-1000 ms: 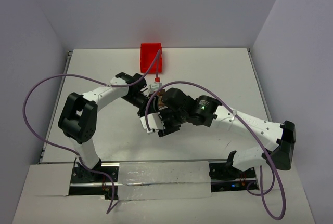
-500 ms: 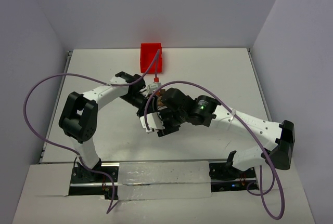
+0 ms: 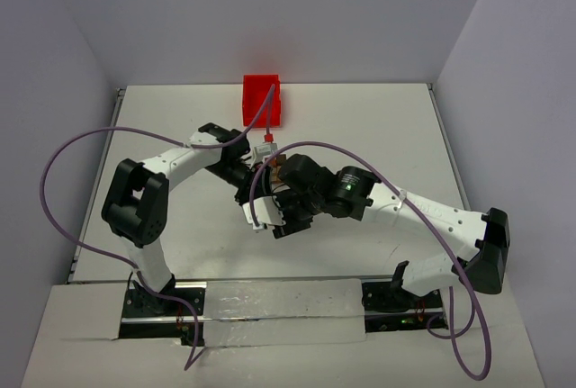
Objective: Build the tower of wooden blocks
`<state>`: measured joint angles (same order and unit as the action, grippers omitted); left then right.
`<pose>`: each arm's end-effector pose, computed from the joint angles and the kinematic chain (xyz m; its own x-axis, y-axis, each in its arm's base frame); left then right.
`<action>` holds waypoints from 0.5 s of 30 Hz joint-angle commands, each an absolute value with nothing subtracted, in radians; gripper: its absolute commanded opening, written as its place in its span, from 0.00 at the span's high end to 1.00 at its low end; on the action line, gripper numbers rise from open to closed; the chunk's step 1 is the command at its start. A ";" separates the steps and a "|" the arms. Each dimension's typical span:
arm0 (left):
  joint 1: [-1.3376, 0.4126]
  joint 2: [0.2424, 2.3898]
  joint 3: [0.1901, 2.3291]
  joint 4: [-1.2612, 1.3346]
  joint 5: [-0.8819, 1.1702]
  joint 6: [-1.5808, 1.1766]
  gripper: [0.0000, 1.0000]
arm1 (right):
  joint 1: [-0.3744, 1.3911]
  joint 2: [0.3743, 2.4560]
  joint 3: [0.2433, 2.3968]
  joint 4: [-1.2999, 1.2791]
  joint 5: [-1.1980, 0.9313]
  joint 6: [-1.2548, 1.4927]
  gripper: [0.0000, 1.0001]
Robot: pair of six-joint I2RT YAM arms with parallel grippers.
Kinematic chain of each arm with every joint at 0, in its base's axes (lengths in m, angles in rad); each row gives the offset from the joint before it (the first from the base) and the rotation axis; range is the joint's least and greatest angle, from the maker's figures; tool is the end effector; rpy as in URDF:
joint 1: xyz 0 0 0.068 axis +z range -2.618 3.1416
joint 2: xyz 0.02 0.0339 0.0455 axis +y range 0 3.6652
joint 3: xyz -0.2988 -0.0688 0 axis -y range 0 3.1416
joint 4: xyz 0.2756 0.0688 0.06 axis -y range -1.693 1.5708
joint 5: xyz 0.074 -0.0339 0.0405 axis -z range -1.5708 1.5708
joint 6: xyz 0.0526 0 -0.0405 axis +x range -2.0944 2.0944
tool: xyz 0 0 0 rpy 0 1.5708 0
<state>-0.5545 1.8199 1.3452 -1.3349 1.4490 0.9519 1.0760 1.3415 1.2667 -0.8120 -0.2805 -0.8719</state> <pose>0.2677 -0.2272 0.2524 -0.5897 0.4816 -0.6483 0.5941 -0.2850 -0.7522 0.1344 0.2798 0.3472 0.4742 -0.6703 -0.5708 -0.8793 -0.3277 -0.3457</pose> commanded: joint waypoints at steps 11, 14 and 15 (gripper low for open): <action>-0.550 1.827 1.385 -1.357 1.584 0.984 0.88 | 1.085 1.363 1.305 -0.793 -0.276 -0.855 0.47; -0.549 1.827 1.384 -1.352 1.587 0.976 0.88 | 1.085 1.362 1.304 -0.790 -0.275 -0.851 0.48; -0.549 1.828 1.384 -1.350 1.588 0.973 0.88 | 1.085 1.362 1.304 -0.789 -0.274 -0.849 0.48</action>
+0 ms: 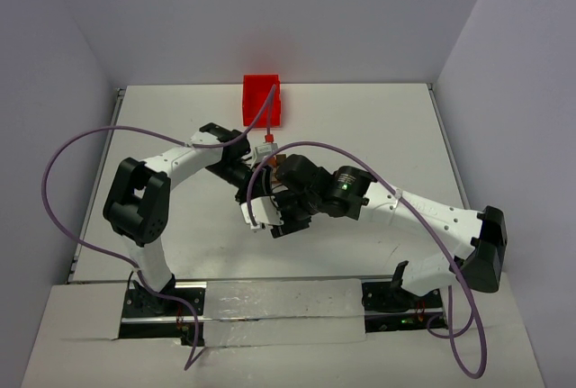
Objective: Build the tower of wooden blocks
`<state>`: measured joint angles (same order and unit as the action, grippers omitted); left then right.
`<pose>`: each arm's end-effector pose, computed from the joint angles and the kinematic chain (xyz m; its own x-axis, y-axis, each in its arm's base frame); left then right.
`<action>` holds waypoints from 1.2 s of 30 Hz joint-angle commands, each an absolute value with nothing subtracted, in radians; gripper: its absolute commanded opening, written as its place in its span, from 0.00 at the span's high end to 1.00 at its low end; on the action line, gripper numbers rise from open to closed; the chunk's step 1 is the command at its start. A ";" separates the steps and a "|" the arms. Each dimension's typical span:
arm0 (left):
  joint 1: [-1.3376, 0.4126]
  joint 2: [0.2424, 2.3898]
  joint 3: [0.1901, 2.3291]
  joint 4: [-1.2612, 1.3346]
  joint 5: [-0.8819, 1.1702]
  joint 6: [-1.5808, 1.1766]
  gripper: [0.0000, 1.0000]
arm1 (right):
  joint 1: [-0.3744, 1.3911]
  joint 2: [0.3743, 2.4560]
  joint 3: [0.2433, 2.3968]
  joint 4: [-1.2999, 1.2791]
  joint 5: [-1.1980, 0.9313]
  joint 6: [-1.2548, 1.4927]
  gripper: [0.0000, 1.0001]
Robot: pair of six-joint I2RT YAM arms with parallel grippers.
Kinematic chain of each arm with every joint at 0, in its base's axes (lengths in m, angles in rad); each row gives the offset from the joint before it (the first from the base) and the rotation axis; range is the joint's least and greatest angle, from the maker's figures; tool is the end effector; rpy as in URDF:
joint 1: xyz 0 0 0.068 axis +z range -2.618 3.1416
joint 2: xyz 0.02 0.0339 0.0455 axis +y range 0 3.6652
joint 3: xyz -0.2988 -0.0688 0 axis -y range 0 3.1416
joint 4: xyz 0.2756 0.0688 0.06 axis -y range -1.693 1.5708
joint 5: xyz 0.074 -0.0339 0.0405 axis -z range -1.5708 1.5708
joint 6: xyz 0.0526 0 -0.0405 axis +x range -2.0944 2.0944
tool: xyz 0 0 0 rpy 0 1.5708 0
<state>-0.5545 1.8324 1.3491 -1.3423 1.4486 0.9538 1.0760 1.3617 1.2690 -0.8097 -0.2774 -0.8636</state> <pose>0.2692 -0.2281 0.2494 -0.5971 0.4868 -0.6376 0.5851 -0.2794 -0.7613 0.1370 0.2842 0.3422 0.4626 -0.6824 -0.5660 -0.8856 -0.3254 -0.3315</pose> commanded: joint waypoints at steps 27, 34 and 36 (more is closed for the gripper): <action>-0.482 1.827 1.389 -1.369 1.573 0.993 0.01 | 1.042 1.345 1.304 -0.779 -0.275 -0.845 0.90; -0.324 1.724 1.384 -1.371 1.546 1.045 0.01 | 0.820 1.355 1.346 -0.813 -0.456 -0.877 0.94; -0.280 1.690 1.374 -1.373 1.540 1.055 0.01 | 0.742 1.368 1.365 -0.818 -0.502 -0.900 0.94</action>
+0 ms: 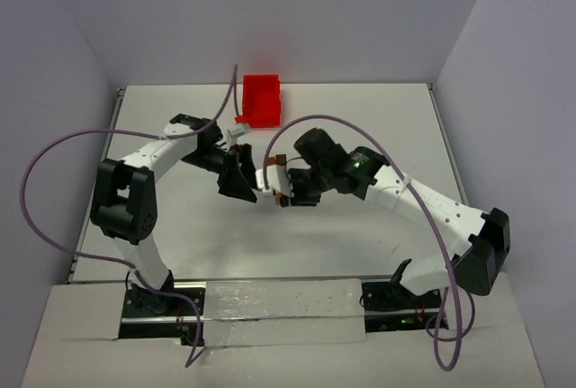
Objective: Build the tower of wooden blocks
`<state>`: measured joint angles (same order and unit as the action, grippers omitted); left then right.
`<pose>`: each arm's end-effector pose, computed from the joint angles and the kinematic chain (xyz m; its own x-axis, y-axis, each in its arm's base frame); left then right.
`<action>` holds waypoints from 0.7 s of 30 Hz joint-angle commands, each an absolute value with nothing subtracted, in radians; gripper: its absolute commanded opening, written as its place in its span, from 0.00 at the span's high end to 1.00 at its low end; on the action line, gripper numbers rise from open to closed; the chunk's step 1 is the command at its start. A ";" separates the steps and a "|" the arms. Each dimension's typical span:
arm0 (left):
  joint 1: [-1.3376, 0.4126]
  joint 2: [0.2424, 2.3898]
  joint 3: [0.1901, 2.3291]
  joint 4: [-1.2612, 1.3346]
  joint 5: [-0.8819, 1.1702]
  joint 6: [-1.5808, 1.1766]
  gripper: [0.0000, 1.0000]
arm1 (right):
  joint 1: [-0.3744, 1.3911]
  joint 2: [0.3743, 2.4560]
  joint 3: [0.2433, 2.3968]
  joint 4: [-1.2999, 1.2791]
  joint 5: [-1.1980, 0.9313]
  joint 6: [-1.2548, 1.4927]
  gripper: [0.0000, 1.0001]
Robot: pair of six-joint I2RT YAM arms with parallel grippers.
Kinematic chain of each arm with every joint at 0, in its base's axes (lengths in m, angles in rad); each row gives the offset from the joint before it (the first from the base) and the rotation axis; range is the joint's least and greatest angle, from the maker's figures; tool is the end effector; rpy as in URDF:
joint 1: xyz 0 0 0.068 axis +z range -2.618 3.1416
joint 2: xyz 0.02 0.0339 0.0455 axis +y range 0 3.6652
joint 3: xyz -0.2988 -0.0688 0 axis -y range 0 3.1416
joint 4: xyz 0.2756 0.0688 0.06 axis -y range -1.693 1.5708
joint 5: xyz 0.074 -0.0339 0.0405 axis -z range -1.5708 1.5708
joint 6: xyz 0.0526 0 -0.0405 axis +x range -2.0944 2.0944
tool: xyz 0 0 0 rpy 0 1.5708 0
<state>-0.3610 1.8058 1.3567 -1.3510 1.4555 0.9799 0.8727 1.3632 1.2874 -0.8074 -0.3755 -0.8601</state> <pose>0.3050 -0.1710 0.2605 -0.6492 0.3472 -0.6767 0.6615 -0.1813 -0.7277 0.1882 0.2543 0.3498 0.3295 -0.7043 -0.6288 -0.9390 -0.1749 -0.2961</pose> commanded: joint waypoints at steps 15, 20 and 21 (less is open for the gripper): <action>-0.133 1.343 1.194 -1.061 1.204 0.959 0.01 | 0.435 1.616 1.554 -0.870 -0.944 -1.158 0.98; -0.133 1.155 1.074 -0.926 1.061 0.866 0.01 | 0.425 1.686 1.571 -0.884 -1.013 -1.236 0.98; -0.133 1.149 1.072 -0.939 1.047 0.867 0.01 | 0.423 1.705 1.583 -0.890 -1.022 -1.247 0.98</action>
<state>-0.1360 1.2171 1.0914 -1.0666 1.1499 0.9223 0.4328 1.6593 1.5087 -0.8605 -0.9118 -1.1592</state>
